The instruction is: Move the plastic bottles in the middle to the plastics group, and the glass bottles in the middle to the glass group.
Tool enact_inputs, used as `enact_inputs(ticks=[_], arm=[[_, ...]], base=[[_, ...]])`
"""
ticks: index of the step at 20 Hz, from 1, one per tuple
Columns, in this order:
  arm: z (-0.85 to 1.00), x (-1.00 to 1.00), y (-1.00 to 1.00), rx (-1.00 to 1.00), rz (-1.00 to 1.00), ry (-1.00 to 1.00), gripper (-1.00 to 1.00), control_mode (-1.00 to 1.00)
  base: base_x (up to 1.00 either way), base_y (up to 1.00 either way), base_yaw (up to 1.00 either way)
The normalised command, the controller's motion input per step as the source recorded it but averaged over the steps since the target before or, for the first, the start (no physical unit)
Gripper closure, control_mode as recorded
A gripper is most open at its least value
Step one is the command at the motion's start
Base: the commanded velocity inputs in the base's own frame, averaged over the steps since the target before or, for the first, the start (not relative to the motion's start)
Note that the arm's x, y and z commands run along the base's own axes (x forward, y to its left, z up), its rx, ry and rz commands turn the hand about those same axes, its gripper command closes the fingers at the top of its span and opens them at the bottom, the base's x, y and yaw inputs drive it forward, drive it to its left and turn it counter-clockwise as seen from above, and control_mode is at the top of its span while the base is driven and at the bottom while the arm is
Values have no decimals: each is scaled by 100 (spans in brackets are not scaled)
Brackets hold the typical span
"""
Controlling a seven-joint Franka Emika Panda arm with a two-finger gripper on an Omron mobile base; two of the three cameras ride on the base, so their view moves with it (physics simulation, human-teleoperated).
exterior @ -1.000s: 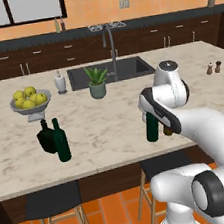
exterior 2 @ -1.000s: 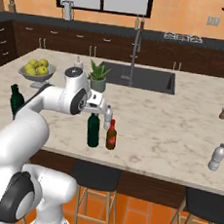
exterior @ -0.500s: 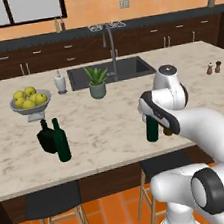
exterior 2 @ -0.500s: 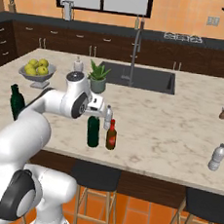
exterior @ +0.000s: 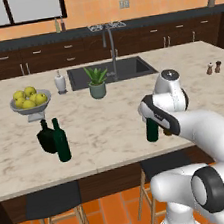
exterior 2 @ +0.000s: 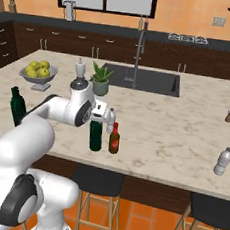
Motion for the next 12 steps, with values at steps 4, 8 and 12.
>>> enact_inputs(ticks=[4,8,12], arm=[[-1,25,-3,1,0,0,-100,-100],[-4,23,0,0,0,0,-100,-100],[-20,11,0,0,0,0,-100,-100]], base=[[0,0,0],[0,0,0],[0,0,0]])
